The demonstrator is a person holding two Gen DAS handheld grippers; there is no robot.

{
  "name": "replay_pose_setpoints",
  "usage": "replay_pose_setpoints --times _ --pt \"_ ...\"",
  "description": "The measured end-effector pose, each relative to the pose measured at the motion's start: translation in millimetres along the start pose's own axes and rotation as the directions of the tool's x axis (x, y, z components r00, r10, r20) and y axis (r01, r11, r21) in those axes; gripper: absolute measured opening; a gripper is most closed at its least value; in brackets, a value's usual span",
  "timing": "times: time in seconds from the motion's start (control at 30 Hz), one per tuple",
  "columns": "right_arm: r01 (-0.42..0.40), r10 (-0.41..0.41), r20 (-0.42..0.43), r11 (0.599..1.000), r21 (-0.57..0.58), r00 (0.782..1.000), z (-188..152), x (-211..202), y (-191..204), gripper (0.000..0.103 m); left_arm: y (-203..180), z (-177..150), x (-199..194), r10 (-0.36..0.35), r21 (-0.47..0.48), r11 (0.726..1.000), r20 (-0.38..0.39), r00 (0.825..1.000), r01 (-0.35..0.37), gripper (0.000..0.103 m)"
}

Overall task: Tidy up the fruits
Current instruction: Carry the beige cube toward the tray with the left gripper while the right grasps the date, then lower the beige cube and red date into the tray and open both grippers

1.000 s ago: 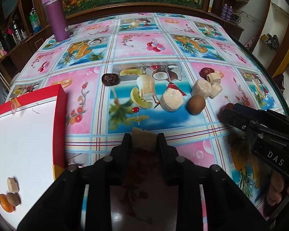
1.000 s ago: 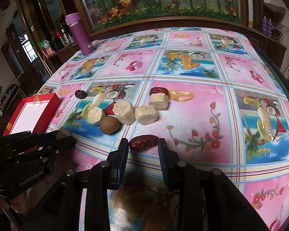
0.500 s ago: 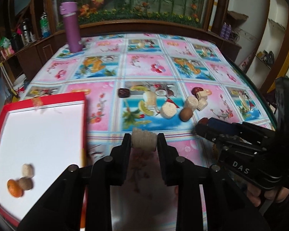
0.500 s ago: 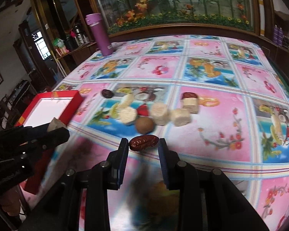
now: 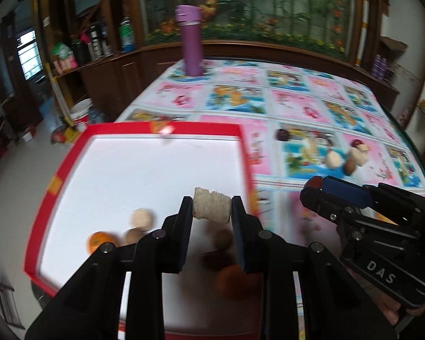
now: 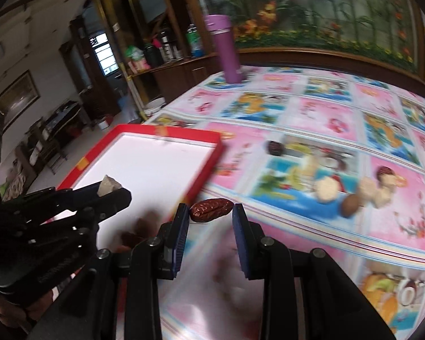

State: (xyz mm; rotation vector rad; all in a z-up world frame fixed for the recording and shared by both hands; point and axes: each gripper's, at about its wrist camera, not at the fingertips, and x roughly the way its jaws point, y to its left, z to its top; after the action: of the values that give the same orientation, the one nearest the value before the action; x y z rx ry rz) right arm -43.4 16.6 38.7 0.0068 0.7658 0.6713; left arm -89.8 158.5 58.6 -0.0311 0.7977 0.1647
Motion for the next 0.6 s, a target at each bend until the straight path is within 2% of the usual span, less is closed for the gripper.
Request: replay_pose_setpoints --times 0.23,0.6 --pt "-0.041 0.038 -0.036 0.997 -0.063 0.999 1.2 23.5 41.2 0.03 35.2 -8.9 -1.6 0.06 -0.041 0.997 0.01 0.998 -0.059 0.029" --pt "-0.053 0.045 -0.08 0.993 -0.105 0.996 -9.6 42.2 68.6 0.03 57.9 -21.5 8.9 0.104 -0.066 0.992 -0.028 0.994 -0.106 0.029"
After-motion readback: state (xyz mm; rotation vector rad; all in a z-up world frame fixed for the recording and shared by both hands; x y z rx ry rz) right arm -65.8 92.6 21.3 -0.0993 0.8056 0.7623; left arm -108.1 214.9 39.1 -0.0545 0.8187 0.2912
